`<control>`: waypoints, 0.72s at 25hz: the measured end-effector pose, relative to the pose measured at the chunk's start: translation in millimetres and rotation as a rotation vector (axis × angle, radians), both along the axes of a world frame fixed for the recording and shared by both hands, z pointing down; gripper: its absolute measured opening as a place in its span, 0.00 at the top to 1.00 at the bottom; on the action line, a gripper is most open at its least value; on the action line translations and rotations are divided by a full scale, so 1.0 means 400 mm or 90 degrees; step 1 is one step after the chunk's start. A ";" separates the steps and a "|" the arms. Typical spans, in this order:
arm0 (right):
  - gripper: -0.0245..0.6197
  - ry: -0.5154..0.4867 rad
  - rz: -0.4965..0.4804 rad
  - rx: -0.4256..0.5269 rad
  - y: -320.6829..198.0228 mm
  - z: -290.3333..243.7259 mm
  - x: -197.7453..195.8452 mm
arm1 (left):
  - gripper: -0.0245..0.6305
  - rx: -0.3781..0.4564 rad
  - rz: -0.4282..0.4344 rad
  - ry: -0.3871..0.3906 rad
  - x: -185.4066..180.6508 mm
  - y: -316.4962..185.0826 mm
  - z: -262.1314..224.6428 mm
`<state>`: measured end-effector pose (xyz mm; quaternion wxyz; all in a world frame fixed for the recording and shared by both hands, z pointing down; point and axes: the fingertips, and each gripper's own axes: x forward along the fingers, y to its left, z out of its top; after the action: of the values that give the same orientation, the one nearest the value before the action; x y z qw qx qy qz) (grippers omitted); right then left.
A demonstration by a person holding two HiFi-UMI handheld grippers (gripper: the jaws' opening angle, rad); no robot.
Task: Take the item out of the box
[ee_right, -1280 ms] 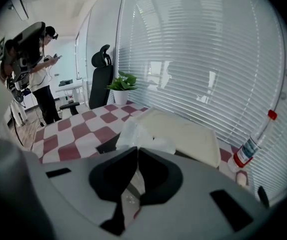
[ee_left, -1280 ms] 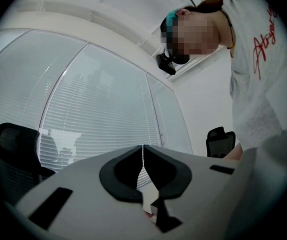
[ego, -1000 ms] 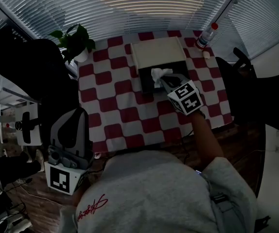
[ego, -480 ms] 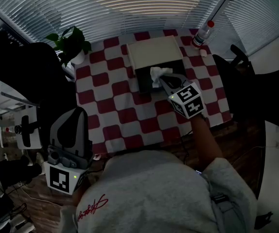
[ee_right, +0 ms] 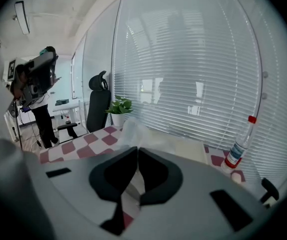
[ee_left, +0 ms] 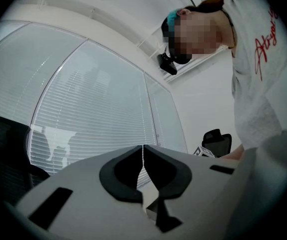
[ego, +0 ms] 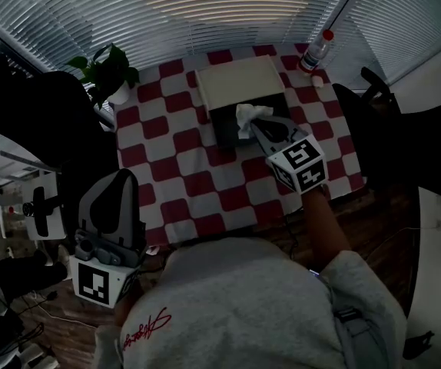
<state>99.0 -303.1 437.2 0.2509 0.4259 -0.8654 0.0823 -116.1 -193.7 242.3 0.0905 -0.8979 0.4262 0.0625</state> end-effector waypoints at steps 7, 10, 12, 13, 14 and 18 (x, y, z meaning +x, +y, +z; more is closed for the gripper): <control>0.93 -0.016 0.000 0.016 0.014 -0.036 0.000 | 0.93 0.000 0.007 0.001 0.011 -0.005 -0.001; 0.93 -0.024 0.002 0.026 0.019 -0.054 0.002 | 0.93 0.002 0.010 0.001 0.015 -0.006 -0.004; 0.93 -0.032 0.002 0.030 0.022 -0.066 0.003 | 0.93 0.002 0.012 0.001 0.019 -0.006 -0.005; 0.93 -0.035 0.002 0.033 0.023 -0.071 0.004 | 0.93 0.002 0.013 0.001 0.020 -0.007 -0.005; 0.93 -0.037 0.002 0.035 0.024 -0.075 0.004 | 0.93 0.003 0.014 0.001 0.022 -0.007 -0.006; 0.93 -0.048 0.004 0.047 0.031 -0.096 0.004 | 0.93 0.003 0.019 0.000 0.028 -0.006 -0.004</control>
<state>100.6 -290.6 398.8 0.2023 0.4340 -0.8753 0.0669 -105.0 -196.0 240.6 0.0919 -0.9040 0.4124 0.0653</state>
